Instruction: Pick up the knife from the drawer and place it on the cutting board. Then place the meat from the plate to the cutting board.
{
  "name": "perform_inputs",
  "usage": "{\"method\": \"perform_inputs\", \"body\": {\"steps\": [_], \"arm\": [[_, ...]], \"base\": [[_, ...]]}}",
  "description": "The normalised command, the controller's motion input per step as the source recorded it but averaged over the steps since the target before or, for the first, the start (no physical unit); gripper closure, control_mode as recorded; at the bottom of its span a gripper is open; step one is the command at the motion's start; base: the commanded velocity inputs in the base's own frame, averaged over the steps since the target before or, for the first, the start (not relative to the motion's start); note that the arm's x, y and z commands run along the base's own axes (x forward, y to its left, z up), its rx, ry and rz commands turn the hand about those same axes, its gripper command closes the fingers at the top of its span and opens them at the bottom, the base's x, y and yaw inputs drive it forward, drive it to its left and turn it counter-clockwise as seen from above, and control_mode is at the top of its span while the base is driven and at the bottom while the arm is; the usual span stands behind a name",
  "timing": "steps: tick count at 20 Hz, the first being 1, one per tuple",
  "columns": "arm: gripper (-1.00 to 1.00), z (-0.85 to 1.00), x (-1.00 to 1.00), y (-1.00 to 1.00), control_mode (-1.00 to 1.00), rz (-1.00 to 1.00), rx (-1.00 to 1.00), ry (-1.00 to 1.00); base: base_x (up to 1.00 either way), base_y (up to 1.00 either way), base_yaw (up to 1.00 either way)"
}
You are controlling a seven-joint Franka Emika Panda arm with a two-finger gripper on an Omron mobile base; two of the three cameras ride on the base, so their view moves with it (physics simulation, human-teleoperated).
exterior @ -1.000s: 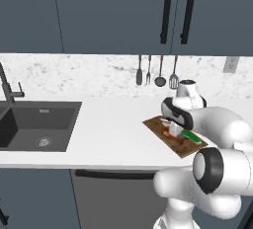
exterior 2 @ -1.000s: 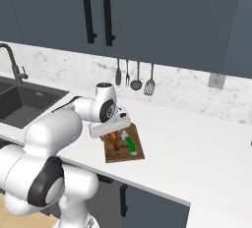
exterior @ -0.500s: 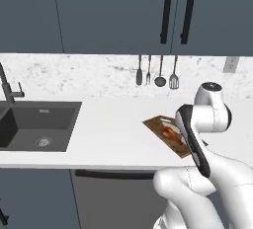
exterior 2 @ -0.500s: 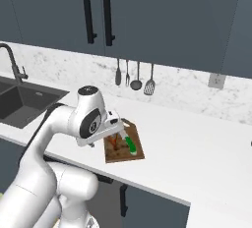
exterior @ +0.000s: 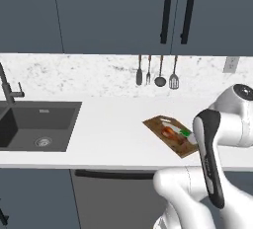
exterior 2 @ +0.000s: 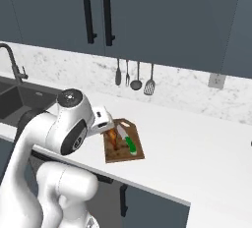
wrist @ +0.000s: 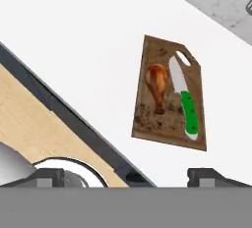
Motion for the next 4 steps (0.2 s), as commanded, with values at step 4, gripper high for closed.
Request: {"method": "perform_inputs", "body": {"steps": [4], "arm": [[-1.00,0.72,-0.44,0.28,-1.00,-0.05,0.06,-0.33]], "base": [[0.00,0.00,0.00]]}}
